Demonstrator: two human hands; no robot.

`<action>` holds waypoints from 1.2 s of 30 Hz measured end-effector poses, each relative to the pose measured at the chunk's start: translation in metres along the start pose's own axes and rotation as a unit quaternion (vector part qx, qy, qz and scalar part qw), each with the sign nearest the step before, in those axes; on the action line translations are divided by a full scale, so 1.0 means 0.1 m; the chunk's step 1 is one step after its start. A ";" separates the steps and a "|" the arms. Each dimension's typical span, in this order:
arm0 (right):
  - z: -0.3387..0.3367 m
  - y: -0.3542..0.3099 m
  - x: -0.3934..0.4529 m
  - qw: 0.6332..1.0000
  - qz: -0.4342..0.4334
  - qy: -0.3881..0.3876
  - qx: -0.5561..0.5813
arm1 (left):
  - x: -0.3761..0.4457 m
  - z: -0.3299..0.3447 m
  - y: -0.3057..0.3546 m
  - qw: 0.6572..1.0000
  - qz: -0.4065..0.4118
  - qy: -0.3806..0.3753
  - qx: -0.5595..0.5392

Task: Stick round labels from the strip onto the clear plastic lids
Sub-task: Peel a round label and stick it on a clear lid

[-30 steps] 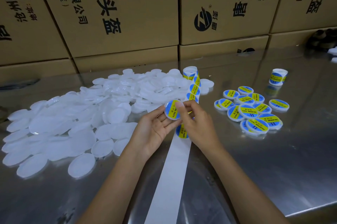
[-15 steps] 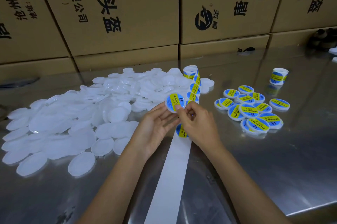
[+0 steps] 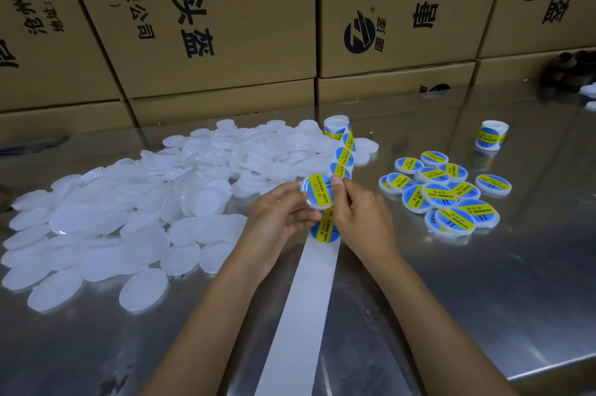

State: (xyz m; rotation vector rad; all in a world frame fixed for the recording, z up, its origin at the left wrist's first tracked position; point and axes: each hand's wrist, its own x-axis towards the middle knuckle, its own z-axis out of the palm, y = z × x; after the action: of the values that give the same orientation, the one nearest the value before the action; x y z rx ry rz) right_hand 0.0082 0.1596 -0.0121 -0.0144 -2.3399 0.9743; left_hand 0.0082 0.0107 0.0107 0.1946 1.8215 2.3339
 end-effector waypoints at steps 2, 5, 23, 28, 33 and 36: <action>0.00 -0.01 -0.01 1.000 -0.011 -0.013 -0.010 | -0.01 0.01 -0.02 0.998 0.033 0.007 0.061; 0.00 -0.01 -0.02 1.000 -0.009 -0.021 0.020 | -0.04 0.03 -0.02 0.993 0.080 0.011 0.092; 0.04 -0.05 -0.05 0.996 -0.021 -0.054 0.067 | -0.06 0.06 -0.01 0.991 0.071 0.062 0.095; 0.06 -0.06 -0.07 0.996 -0.026 -0.064 0.062 | -0.03 0.07 -0.01 0.986 0.084 0.076 0.119; 0.06 -0.06 -0.06 0.983 0.015 -0.083 0.161 | -0.04 0.06 -0.03 0.983 0.103 0.102 0.111; 0.08 -0.07 -0.08 0.986 0.004 -0.112 0.123 | -0.04 0.03 -0.02 0.989 0.083 0.099 0.067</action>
State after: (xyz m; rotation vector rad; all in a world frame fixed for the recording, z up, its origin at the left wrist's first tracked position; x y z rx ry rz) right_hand 0.0118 0.1476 -0.0160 0.1924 -2.4028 1.3217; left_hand 0.0133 0.0133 0.0098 0.1394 2.1368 2.4171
